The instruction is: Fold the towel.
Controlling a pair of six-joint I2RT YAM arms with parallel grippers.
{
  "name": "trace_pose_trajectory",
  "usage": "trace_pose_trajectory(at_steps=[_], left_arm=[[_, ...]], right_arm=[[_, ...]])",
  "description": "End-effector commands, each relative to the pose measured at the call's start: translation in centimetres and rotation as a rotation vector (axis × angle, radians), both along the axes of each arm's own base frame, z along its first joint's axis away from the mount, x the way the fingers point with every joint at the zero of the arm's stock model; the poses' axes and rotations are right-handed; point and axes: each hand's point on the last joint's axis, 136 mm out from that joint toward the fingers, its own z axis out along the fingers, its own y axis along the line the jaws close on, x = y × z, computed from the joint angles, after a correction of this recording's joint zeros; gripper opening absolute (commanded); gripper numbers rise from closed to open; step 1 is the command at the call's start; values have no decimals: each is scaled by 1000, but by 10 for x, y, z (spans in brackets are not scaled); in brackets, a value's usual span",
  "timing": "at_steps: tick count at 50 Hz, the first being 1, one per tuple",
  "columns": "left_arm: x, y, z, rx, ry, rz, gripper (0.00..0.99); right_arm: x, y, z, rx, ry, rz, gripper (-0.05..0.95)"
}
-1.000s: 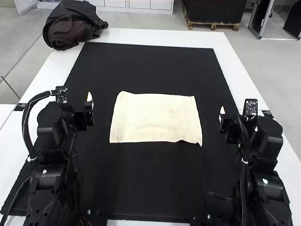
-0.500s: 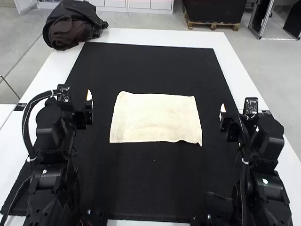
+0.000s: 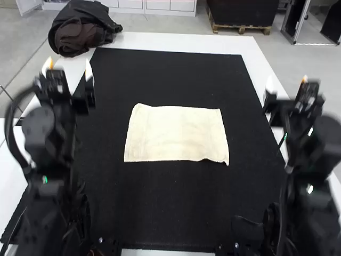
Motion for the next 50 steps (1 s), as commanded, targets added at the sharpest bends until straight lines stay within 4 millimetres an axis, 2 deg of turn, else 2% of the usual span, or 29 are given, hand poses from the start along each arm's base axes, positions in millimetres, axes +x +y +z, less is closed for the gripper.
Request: trace_pose_trajectory(at_steps=[1, 6, 11, 14, 15, 20, 25, 28, 33, 37, 41, 45, 50], left_arm=[[22, 1, 30, 4, 36, -10, 951], [66, 1, 23, -4, 159, -52, 964], [107, 8, -3, -85, 299, -65, 964], [129, 9, -27, -109, 391, -74, 962], [136, 10, -38, -117, 430, -74, 962], [158, 9, -74, -139, 551, -85, 962], [170, 5, -109, -154, 658, -80, 964], [172, 6, -124, -192, 695, -61, 962], [172, 6, -152, -253, 762, -45, 962], [173, 6, -166, -296, 800, -42, 962], [176, 1, -174, -299, 821, -51, 957], [178, -8, -181, -291, 845, -79, 959], [178, -25, -207, -292, 925, -136, 959]], right_arm=[[27, 2, 29, 79, 50, 62, 908], [66, 2, 17, 159, 195, 95, 910], [96, -5, -7, 206, 319, 80, 910], [113, -10, -33, 243, 405, 54, 910], [119, -13, -48, 249, 449, 36, 910], [130, -16, -96, 245, 577, -3, 910], [129, -16, -135, 240, 669, -36, 910], [126, -18, -148, 231, 688, -73, 907], [124, -11, -170, 238, 698, -61, 902], [119, -5, -181, 268, 721, -45, 905], [120, 0, -181, 262, 711, -22, 905], [121, 0, -179, 250, 698, -19, 905], [124, 9, -185, 255, 723, 31, 902]])
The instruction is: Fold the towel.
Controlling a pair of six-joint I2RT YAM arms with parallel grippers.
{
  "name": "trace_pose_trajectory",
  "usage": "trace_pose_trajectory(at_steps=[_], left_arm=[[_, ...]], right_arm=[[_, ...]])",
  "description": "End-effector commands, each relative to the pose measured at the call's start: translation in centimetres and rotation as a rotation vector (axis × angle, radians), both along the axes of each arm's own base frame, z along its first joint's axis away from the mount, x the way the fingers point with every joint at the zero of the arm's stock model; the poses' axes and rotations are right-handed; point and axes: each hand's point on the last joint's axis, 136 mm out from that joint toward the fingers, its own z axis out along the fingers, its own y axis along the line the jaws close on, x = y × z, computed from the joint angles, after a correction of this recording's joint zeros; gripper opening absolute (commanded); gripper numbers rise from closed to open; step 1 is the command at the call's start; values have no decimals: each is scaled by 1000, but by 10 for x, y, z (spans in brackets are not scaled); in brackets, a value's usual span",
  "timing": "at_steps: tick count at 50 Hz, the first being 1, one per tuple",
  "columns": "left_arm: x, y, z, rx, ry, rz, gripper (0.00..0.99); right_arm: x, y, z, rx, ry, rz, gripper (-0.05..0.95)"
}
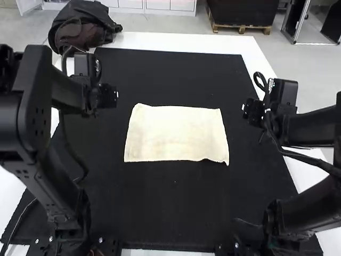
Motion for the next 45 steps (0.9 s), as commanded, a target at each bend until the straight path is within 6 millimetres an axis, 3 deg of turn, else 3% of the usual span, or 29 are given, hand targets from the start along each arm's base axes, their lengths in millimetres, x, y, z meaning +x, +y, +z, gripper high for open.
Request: trace_pose_trajectory(at_steps=[1, 8, 20, 29, 45], left_arm=[[10, -18, -8, -31, 28, -58, 959], [13, -31, -39, -6, 122, -116, 957], [28, -55, -62, -31, 156, -216, 957], [41, -71, -62, -40, 141, -269, 957], [57, -72, -73, 0, 135, -297, 957]], right_arm=[[7, 13, -3, 26, 7, 54, 902], [15, 22, -14, 39, 47, 84, 910], [32, 51, -40, 66, 127, 168, 908], [46, 66, -45, 67, 138, 206, 908], [68, 81, -63, 70, 150, 242, 908]])
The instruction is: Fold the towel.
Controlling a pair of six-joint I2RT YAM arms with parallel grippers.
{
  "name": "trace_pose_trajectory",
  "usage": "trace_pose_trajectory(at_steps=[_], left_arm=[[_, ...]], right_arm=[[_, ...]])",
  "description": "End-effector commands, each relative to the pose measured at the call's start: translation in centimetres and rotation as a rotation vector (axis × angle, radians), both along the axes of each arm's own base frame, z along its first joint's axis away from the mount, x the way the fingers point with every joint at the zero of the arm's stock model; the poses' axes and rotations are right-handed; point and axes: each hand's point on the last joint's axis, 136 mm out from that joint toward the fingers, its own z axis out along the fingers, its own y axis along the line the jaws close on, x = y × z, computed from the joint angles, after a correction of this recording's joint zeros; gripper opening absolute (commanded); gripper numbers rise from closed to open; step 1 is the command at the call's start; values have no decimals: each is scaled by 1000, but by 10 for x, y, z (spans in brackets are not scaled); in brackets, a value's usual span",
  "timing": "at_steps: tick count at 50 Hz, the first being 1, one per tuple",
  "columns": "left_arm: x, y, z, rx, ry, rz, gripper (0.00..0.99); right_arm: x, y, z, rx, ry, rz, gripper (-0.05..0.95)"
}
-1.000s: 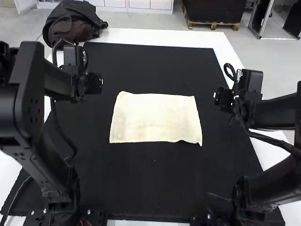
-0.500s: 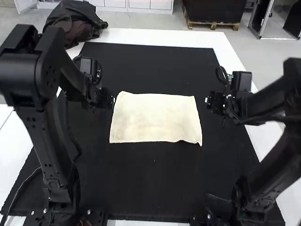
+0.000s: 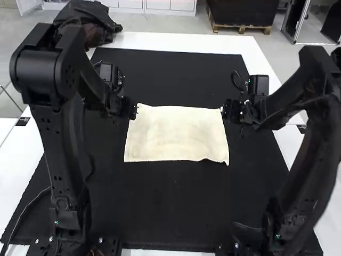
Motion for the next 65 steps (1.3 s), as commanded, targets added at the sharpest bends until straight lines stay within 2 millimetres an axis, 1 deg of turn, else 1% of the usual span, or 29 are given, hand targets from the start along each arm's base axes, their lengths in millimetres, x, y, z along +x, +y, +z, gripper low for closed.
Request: trace_pose_trajectory(at_steps=[1, 16, 28, 36, 45, 52, 58, 65], left_arm=[[11, -5, 6, 15, -28, -40, 957], [21, -5, 13, 32, -83, -53, 957], [25, -7, 13, 31, -109, -55, 957], [28, -7, 3, 34, -100, -55, 957], [30, -7, -9, 30, -92, -52, 957], [33, -7, -14, 30, -89, -52, 957], [36, -12, -18, 30, -87, -61, 957], [38, -15, -22, 30, -83, -68, 957]], right_arm=[[12, 11, -3, 18, -3, 28, 908], [25, 18, -29, 11, 5, 38, 908], [32, 18, -49, -1, 28, 36, 908], [36, 16, -53, -8, 10, 25, 908], [41, 19, -56, -7, 1, 31, 908], [48, 22, -54, -7, -10, 35, 908], [52, 23, -54, -7, -14, 36, 908], [55, 23, -58, -8, -13, 37, 908]])
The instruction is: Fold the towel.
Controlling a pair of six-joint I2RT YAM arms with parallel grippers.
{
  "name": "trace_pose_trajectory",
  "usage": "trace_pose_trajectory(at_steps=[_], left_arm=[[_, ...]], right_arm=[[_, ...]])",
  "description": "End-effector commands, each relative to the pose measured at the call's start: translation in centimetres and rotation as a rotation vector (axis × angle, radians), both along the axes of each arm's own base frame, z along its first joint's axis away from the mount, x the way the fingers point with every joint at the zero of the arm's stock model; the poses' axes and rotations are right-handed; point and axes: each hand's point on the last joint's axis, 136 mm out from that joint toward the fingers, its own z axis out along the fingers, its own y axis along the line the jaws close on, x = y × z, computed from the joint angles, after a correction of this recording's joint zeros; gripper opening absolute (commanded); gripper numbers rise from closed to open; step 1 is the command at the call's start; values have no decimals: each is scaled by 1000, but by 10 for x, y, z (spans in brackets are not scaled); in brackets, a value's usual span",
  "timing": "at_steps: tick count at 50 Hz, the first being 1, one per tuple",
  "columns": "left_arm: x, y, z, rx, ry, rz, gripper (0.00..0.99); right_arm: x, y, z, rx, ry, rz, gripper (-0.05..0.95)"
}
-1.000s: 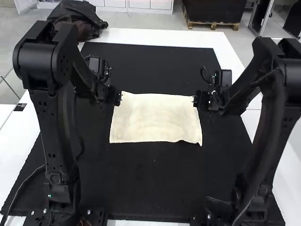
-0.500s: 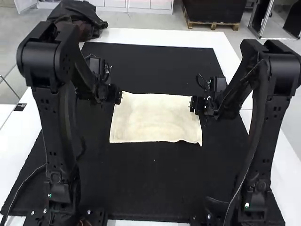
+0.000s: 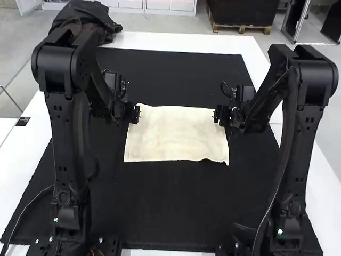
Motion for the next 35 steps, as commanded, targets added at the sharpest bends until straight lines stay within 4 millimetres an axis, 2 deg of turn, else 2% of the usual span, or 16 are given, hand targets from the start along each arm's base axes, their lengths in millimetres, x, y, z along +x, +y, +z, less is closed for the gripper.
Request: trace_pose_trajectory(at_steps=[1, 15, 27, 29, 33, 34, 35], left_arm=[[10, -8, 6, -3, -27, -26, 957], [10, -8, -1, -3, -17, -27, 952], [5, -7, -15, -2, 19, -24, 889], [4, -7, -17, -1, 23, -25, 889], [2, -7, -21, -1, 34, -25, 815], [3, -7, -22, -1, 34, -25, 800], [2, -7, -23, -1, 37, -25, 775]], right_arm=[[6, 6, -1, -8, -11, 8, 908], [8, 6, -12, -13, 9, 10, 907], [5, 6, -22, -47, 22, 34, 898], [5, 5, -22, -53, 24, 38, 867], [1, 7, -25, -62, 29, 60, 816], [0, 9, -26, -60, 31, 74, 782], [-2, 13, -26, -50, 36, 95, 707]])
